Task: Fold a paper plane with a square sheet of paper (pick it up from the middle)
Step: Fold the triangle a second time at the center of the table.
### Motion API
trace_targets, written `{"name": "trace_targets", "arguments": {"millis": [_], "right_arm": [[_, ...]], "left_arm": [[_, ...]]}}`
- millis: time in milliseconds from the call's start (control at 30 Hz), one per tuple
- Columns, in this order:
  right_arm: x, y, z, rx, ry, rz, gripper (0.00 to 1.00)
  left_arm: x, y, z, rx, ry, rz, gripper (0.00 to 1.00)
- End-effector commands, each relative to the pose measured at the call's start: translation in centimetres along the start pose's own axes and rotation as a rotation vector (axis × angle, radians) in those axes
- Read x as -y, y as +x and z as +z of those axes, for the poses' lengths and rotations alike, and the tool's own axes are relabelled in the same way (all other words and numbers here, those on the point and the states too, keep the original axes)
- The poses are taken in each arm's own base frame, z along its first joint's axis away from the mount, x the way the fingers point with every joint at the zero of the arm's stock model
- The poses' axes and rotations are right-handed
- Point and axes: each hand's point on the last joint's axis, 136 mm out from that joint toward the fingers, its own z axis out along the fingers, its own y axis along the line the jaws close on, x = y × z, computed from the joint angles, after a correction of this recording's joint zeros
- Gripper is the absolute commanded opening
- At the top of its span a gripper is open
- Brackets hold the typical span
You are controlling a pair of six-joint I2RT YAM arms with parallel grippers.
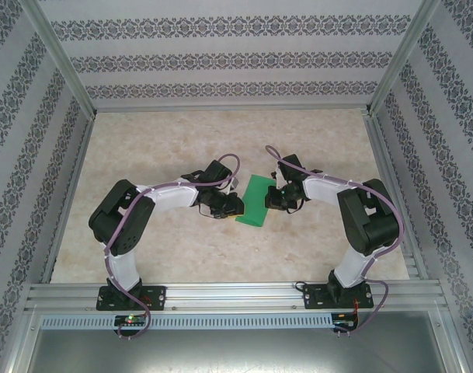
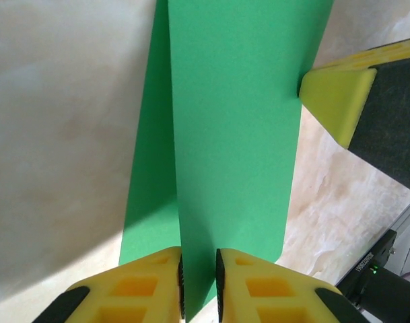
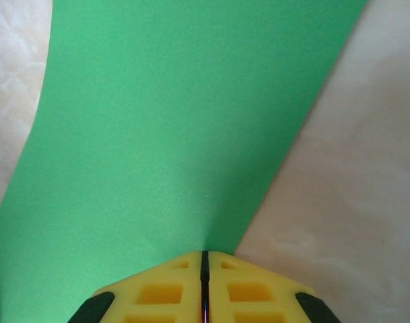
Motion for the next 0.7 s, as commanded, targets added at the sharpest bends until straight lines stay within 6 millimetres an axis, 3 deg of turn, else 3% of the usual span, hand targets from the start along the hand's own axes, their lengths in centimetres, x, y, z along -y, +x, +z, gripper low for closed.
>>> {"name": "trace_targets", "arguments": {"millis": [0, 467, 667], "right_arm": [[0.9, 0.0, 0.3, -0.015, 0.042, -0.008, 0.09], [-0.1, -0.2, 0.4, -0.009, 0.007, -0.019, 0.09], [-0.2, -0.1, 0.6, -0.014, 0.000, -0.020, 0.08]], "left_arm": [[0.7, -0.3, -1.4, 0.020, -0.009, 0.038, 0.23], [1.6, -0.8, -1.1, -0.001, 0.012, 0.058, 0.04], [2.2, -1.0, -0.1, -0.025, 0.016, 0.065, 0.04]]}}
